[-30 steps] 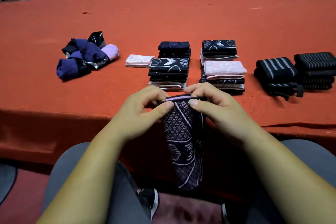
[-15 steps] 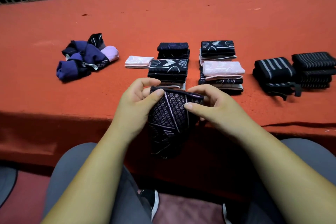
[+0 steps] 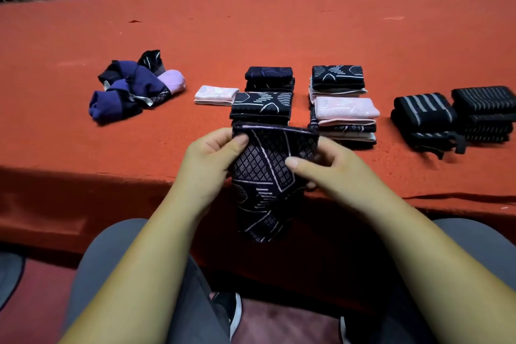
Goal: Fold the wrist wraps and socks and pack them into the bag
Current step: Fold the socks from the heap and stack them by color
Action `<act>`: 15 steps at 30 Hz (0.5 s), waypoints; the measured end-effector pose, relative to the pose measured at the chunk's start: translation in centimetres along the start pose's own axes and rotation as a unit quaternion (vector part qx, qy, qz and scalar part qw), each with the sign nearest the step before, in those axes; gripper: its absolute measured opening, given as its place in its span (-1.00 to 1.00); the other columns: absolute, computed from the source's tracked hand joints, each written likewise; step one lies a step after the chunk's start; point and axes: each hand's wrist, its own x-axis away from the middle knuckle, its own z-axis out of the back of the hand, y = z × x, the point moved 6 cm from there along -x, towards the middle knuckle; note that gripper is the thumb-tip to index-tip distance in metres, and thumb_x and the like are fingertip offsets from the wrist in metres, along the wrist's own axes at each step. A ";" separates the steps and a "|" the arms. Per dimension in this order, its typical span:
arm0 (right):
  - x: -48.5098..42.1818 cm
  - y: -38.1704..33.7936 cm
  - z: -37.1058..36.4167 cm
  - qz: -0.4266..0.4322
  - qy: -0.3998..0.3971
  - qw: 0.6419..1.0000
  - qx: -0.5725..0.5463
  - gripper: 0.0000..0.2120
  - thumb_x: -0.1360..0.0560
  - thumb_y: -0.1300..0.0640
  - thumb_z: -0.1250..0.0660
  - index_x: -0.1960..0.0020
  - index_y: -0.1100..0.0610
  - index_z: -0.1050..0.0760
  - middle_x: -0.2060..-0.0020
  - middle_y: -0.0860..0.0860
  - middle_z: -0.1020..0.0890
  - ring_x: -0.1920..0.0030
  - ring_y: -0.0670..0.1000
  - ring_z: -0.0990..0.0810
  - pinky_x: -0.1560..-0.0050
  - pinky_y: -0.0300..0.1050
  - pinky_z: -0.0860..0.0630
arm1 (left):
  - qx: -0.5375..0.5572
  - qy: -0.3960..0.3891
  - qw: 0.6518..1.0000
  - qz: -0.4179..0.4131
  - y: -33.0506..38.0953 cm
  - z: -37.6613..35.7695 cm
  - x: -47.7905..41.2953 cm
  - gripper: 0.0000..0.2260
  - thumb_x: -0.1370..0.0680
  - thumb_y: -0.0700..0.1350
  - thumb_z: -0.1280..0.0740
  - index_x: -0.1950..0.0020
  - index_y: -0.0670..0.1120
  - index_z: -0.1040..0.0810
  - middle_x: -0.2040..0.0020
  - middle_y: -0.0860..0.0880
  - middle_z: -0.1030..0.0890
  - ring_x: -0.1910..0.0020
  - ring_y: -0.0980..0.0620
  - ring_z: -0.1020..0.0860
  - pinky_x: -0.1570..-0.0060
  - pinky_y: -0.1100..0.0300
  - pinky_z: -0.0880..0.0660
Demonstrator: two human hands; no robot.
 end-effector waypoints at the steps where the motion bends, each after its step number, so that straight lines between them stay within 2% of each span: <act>1: 0.0 0.3 -0.2 -0.008 -0.020 0.999 0.025 -0.88 -0.61 0.07 -0.48 -0.14 0.05 -0.69 0.09 -0.16 -0.74 0.16 -0.19 -0.64 0.10 -0.24 -0.58 | 0.002 0.006 1.000 -0.004 0.0 0.0 -0.1 -0.83 -0.70 -0.16 -0.34 -0.17 -0.19 -0.69 0.03 -0.14 -0.72 0.10 -0.03 -0.62 0.09 0.11 -0.56; 3: -0.1 0.5 0.0 -0.013 -0.008 0.999 0.047 -0.89 -0.64 0.09 -0.45 -0.01 0.13 -0.68 0.22 -0.12 -0.69 0.28 -0.14 -0.57 0.22 -0.23 -0.52 | 0.018 0.003 1.000 0.011 -0.1 0.0 -0.3 -0.81 -0.72 -0.07 -0.32 -0.16 -0.14 -0.68 0.02 -0.10 -0.72 0.10 0.01 -0.62 0.09 0.12 -0.58; 5: -0.2 0.4 0.8 -0.009 0.042 0.998 0.050 -0.85 -0.64 0.08 -0.44 0.07 0.12 -0.65 0.32 -0.06 -0.64 0.36 -0.05 -0.49 0.33 -0.18 -0.44 | 0.016 -0.025 0.998 0.051 -0.5 -0.1 -0.3 -0.81 -0.71 -0.02 -0.34 -0.17 -0.10 -0.66 0.00 -0.02 -0.73 0.10 0.09 -0.65 0.02 0.11 -0.63; 7: -0.2 0.2 1.2 -0.010 0.067 0.998 0.018 -0.89 -0.65 0.08 -0.42 0.02 0.07 -0.67 0.26 0.01 -0.70 0.33 -0.01 -0.51 0.28 -0.09 -0.46 | -0.033 -0.074 0.994 0.076 -0.9 -0.4 -0.2 -0.87 -0.68 -0.10 -0.39 -0.17 -0.11 -0.64 0.06 0.06 -0.74 0.09 0.15 -0.67 -0.12 0.07 -0.63; 9: -0.2 0.3 1.2 -0.009 0.072 0.997 0.003 -0.90 -0.67 0.06 -0.41 -0.06 0.06 -0.68 0.12 0.07 -0.75 0.26 -0.04 -0.58 0.20 -0.06 -0.49 | -0.050 -0.099 0.990 0.083 -1.3 -0.8 0.0 -0.89 -0.65 -0.22 -0.41 -0.17 -0.13 -0.64 0.06 0.02 -0.76 0.05 0.11 -0.70 -0.10 0.07 -0.63; 12: -0.5 0.5 1.1 -0.010 0.054 0.998 0.006 -0.88 -0.69 0.05 -0.37 -0.16 0.04 -0.64 0.11 0.02 -0.76 0.27 -0.07 -0.58 0.27 -0.09 -0.51 | -0.010 -0.058 0.996 0.066 -1.2 -1.0 -0.3 -0.87 -0.65 -0.25 -0.40 -0.18 -0.11 -0.64 -0.02 -0.09 -0.76 0.05 0.02 -0.71 0.07 0.12 -0.65; 14: -0.7 0.6 1.0 -0.014 0.028 1.000 -0.005 -0.90 -0.69 0.11 -0.37 -0.18 0.06 -0.61 0.26 0.01 -0.69 0.34 0.03 -0.57 0.35 -0.07 -0.56 | 0.030 -0.021 0.998 0.060 -1.1 -1.1 -0.6 -0.87 -0.66 -0.22 -0.38 -0.19 -0.11 -0.64 0.00 -0.10 -0.75 0.10 0.01 -0.70 0.15 0.13 -0.64; 15: -0.8 0.7 1.0 -0.014 0.024 1.000 -0.005 -0.90 -0.68 0.15 -0.37 -0.18 0.08 -0.60 0.32 0.01 -0.65 0.37 0.07 -0.56 0.35 -0.06 -0.58 | 0.034 -0.015 0.997 0.062 -1.2 -1.0 -0.8 -0.87 -0.67 -0.20 -0.38 -0.21 -0.11 -0.63 -0.01 -0.10 -0.75 0.10 0.00 -0.70 0.12 0.11 -0.64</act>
